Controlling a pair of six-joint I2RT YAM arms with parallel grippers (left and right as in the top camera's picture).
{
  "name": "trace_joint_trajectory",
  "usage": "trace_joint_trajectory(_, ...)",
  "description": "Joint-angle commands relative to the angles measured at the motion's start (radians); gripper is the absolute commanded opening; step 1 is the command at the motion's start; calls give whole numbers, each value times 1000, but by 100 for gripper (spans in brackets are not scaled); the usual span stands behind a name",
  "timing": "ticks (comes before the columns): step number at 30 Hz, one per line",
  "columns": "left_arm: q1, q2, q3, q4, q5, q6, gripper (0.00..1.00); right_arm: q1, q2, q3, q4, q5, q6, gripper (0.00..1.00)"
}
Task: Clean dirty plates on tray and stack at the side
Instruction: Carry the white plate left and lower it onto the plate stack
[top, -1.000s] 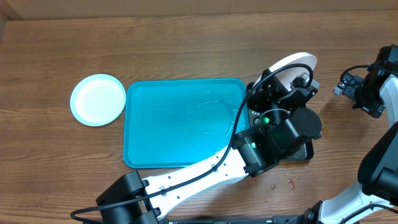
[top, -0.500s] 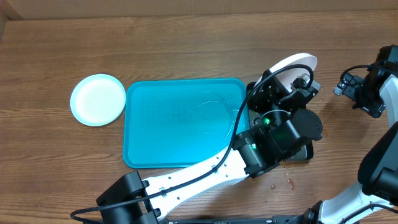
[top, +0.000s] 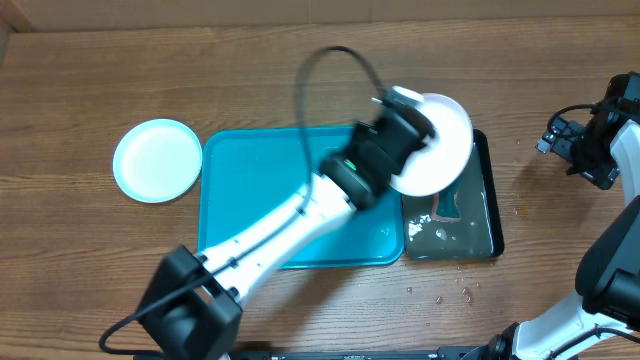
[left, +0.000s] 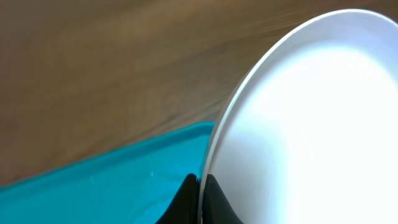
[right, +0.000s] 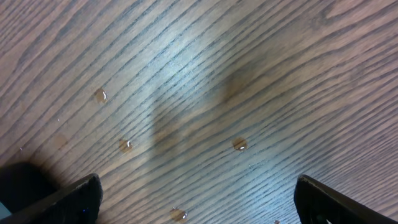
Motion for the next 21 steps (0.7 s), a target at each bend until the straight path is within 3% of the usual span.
trace_joint_trajectory(1, 172, -17, 13, -47, 347, -225, 4, -1, -12, 21, 3, -5, 3, 100)
trace_joint_trajectory(4, 343, -17, 13, -120, 474, -331, 4, -1, -12, 21, 3, -5, 3, 100)
trace_joint_trajectory(9, 633, -17, 13, -227, 558, -362, 4, -1, -12, 21, 3, -5, 3, 100)
trace_joint_trajectory(21, 1202, -17, 3, -459, 478, -365, 4, -1, -12, 21, 3, -5, 3, 100)
